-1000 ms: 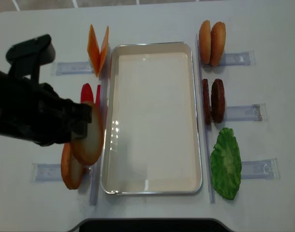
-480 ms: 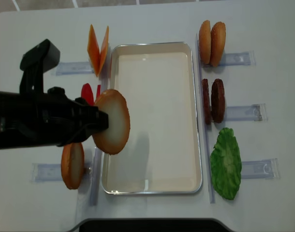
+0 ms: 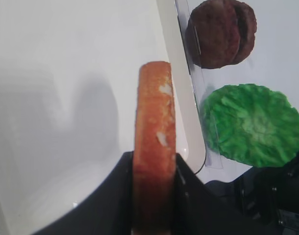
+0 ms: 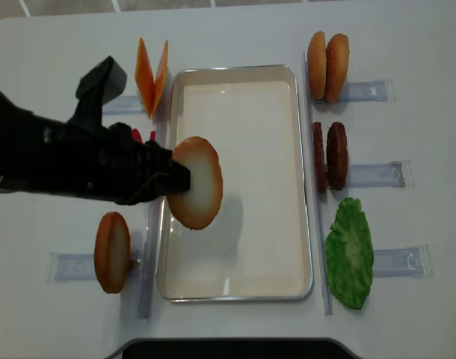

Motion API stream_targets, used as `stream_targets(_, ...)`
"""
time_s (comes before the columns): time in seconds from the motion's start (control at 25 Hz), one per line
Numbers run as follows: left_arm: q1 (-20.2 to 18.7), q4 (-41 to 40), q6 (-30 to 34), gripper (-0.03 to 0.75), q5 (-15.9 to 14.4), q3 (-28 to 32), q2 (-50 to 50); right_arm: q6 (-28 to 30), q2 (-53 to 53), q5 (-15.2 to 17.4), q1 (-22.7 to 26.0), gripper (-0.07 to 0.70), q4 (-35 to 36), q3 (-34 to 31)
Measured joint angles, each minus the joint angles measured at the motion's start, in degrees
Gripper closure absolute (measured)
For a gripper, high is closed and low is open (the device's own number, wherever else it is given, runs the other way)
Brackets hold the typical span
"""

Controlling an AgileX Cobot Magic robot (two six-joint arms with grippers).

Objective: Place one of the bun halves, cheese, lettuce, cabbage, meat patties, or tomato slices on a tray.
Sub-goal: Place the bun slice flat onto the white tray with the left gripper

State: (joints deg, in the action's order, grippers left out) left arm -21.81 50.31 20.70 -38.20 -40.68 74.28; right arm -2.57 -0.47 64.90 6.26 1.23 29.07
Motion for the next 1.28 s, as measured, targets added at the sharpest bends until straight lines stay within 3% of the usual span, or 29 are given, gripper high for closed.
stream_targets(0.52,0.0,18.6,24.5,0.574,0.8,0.0,16.1,0.0,0.0,0.0,0.0,0.162,0.0,0.0)
stream_targets(0.88,0.1,25.0,30.1,0.574,2.4,-0.5,20.9,0.0,0.0,0.0,0.0,0.162,0.0,0.0)
stream_targets(1.08,0.1,31.8,36.5,0.574,1.6,-0.5,22.9,0.0,0.0,0.0,0.0,0.162,0.0,0.0)
stream_targets(1.28,0.1,32.6,37.7,0.574,1.7,-0.5,23.3,0.0,0.0,0.0,0.0,0.162,0.0,0.0)
